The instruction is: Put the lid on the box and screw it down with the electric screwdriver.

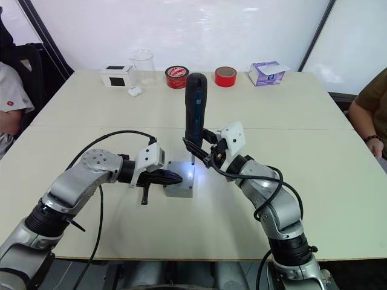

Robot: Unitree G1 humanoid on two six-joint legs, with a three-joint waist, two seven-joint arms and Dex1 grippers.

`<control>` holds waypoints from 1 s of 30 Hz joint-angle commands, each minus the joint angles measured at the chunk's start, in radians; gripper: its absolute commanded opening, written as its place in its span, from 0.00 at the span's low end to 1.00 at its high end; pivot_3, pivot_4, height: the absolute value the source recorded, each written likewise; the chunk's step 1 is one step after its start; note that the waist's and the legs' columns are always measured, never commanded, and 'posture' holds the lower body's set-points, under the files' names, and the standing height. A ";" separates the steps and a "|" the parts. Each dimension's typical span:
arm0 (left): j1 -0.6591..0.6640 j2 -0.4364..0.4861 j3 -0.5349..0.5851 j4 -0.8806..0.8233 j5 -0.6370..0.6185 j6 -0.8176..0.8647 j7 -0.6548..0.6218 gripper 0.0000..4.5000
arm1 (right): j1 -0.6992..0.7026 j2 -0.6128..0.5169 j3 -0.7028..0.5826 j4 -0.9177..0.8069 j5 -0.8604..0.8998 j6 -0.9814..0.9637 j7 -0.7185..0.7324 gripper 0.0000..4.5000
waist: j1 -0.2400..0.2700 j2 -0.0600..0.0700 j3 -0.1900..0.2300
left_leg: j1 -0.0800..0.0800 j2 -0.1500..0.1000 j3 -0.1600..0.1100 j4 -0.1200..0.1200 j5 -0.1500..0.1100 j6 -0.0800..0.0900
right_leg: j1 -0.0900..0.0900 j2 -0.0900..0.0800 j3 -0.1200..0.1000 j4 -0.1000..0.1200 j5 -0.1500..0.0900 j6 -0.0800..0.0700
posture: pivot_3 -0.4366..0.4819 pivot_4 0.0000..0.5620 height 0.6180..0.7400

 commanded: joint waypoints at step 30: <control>0.052 0.021 -0.018 0.036 0.023 0.030 -0.016 0.00 | 0.105 -0.028 0.094 0.035 -0.079 0.015 0.036 0.39 | -0.003 0.000 0.000 | 0.003 0.002 0.000 -0.004 0.000 0.000 | 0.000 -0.002 0.000 -0.001 -0.003 -0.003 | 0.48 0.27 1.00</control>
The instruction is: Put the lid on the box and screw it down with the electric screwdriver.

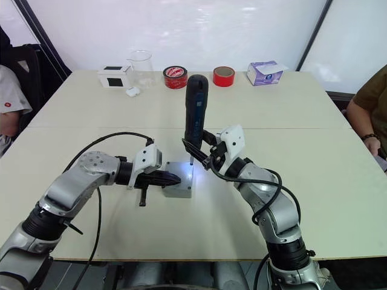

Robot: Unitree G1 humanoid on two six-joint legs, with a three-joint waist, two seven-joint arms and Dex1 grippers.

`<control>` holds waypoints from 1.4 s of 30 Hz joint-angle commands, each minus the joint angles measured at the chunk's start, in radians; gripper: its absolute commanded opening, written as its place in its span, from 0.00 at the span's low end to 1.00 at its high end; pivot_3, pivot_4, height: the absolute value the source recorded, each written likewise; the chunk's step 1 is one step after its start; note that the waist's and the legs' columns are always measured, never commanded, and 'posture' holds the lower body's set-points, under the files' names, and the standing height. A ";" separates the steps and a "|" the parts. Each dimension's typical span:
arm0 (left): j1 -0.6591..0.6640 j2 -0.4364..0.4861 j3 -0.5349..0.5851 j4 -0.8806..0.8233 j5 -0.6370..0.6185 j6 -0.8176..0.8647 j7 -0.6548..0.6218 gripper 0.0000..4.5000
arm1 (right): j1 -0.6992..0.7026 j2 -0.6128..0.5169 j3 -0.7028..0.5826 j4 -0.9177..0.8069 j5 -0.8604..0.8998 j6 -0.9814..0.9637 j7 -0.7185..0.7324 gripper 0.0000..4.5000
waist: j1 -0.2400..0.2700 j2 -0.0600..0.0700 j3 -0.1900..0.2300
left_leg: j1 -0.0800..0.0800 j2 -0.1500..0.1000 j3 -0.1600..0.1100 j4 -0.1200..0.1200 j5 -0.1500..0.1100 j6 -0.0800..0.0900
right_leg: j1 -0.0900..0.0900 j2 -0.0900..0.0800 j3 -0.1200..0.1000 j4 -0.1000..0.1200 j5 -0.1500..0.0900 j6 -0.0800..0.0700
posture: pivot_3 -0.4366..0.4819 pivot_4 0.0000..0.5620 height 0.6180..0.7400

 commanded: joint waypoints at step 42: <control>0.023 0.035 0.112 -0.213 -0.235 0.151 0.025 0.00 | -0.413 -0.972 -0.166 0.547 0.938 1.141 -0.128 0.39 | 0.002 0.008 0.015 | -0.031 -0.011 0.000 -0.013 -0.002 0.004 | -0.023 -0.013 -0.007 -0.017 0.001 0.005 | 0.48 0.27 1.00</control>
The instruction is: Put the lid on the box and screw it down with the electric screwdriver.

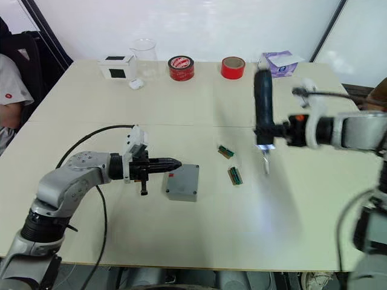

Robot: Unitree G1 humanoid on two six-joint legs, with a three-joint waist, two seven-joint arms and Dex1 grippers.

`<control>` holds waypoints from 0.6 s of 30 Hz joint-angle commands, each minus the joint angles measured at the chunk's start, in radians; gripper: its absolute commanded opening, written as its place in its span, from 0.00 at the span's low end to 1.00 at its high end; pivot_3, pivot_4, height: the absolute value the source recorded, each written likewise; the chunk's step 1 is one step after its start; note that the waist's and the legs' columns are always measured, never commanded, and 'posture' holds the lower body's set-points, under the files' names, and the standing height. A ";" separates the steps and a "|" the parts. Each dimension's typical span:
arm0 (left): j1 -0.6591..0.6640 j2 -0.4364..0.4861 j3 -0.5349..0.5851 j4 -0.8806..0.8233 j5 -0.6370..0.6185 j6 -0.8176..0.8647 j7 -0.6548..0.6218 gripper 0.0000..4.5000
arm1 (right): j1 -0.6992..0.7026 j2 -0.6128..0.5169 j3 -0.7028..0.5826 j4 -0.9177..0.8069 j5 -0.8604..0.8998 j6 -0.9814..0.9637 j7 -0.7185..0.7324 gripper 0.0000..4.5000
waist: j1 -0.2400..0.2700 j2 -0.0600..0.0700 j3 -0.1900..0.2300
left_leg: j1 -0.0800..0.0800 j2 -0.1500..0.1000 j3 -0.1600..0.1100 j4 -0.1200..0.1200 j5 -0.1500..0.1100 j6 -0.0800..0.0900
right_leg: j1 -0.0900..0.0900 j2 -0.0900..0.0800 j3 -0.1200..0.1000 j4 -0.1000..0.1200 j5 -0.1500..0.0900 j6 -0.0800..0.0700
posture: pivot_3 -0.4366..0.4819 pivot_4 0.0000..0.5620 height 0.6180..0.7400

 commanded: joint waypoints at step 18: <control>-0.001 0.086 0.000 -0.134 -0.019 0.015 0.012 0.00 | -0.049 -0.006 0.303 0.170 -0.267 0.006 0.212 0.61 | 0.000 0.001 0.010 | 0.001 0.007 0.002 0.013 0.001 0.000 | 0.001 0.014 0.006 0.004 0.002 0.004 | 0.48 0.27 1.00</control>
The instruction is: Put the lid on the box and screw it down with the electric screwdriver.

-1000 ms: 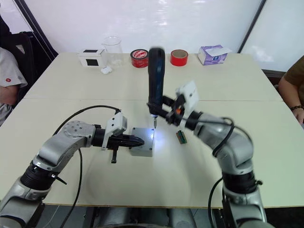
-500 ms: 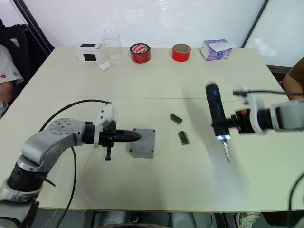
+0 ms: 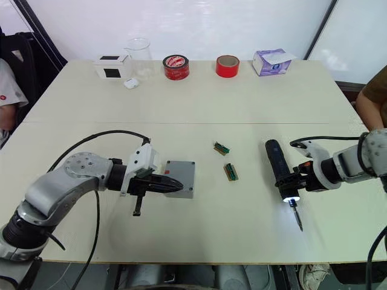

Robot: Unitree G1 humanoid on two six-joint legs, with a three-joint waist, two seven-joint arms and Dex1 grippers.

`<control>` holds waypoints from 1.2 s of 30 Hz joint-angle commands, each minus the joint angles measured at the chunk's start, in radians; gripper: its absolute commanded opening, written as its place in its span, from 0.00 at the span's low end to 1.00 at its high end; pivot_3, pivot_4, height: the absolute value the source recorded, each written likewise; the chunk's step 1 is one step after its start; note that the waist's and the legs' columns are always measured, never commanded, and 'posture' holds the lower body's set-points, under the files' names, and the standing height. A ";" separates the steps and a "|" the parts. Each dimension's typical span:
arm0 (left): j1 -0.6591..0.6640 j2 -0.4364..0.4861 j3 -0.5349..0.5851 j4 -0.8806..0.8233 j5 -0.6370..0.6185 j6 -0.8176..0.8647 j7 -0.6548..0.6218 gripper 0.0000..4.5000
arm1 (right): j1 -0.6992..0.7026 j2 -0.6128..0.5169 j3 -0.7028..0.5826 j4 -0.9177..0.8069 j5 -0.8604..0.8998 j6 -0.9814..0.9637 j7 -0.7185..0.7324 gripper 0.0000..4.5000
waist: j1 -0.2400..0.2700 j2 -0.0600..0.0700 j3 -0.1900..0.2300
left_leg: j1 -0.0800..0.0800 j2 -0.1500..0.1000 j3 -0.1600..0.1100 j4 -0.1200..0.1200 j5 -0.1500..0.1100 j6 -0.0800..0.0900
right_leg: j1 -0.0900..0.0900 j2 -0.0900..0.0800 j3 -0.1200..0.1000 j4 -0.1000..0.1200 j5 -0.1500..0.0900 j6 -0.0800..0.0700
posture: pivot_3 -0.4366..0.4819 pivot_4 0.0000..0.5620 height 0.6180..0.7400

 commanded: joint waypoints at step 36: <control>0.022 -0.016 -0.014 0.239 0.187 -0.090 0.070 0.00 | 0.191 0.297 0.065 -0.752 -0.420 -0.524 0.363 0.99 | 0.003 -0.001 0.000 | 0.001 -0.001 -0.001 0.006 0.000 0.000 | 0.003 -0.002 -0.001 0.005 0.003 0.004 | 0.48 0.27 1.00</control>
